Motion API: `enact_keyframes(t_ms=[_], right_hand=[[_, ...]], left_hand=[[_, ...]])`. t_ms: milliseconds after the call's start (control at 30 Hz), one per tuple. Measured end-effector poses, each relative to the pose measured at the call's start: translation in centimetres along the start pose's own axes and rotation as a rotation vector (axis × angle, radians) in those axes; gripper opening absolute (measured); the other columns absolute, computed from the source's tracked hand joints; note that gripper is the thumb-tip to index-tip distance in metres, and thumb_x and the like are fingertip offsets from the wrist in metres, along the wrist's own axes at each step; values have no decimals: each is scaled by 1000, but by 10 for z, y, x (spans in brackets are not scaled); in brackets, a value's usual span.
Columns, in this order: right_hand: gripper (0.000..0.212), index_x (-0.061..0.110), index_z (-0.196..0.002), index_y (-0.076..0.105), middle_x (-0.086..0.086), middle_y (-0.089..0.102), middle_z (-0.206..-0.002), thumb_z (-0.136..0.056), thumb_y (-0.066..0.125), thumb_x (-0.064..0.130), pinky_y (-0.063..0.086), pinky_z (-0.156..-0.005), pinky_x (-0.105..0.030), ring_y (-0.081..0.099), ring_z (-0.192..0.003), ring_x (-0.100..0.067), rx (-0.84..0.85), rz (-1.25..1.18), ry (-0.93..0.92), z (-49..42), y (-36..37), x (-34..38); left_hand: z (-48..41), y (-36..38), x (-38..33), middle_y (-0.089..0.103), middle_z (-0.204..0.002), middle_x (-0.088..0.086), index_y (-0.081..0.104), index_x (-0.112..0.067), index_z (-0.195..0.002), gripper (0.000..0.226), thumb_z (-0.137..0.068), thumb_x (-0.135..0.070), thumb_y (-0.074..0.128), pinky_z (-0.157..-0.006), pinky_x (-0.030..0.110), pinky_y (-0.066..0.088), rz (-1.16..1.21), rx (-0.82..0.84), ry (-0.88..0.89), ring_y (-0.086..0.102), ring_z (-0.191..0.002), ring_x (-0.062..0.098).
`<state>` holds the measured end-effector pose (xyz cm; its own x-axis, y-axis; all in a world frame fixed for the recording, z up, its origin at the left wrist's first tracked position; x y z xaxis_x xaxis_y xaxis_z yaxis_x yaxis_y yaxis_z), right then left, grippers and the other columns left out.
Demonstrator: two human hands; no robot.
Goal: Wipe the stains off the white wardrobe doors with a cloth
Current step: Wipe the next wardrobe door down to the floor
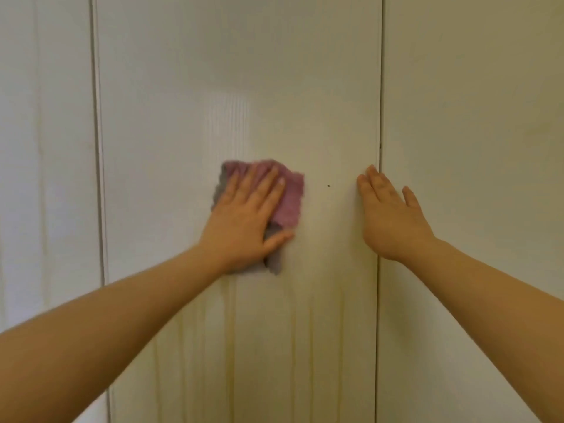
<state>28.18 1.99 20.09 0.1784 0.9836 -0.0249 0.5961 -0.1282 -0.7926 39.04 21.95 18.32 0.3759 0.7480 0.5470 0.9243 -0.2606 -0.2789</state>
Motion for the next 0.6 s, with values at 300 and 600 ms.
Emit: enact_keyframes(t_ms=[300, 600], right_hand=[[73, 16, -146, -16, 1, -24, -153, -90, 28, 2, -9, -113, -33, -17, -141, -15, -152, -96, -200, -4, 12, 74], [69, 15, -146, -17, -2, -25, -153, -91, 23, 2, -7, -114, -36, -17, -142, -17, -129, -23, -170, -4, 18, 92]], left_hand=[[53, -9, 52, 31, -149, 11, 28, -9, -145, 70, -96, -58, 20, -116, 46, 11, -39, 20, -4, 23, -139, 31], [90, -3, 47, 45, -143, 7, 36, -13, -141, 70, -89, -59, 34, -114, 44, 13, -32, 106, 316, 36, -134, 30]])
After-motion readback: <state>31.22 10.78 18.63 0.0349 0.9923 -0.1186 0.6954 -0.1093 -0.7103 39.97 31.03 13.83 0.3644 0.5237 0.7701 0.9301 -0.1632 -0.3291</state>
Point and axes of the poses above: each hand's wrist, its own z-axis away from the middle knuckle, its own y-axis out of the palm, x = y × z, the point moved 2 cm from there along -z, towards the middle knuckle
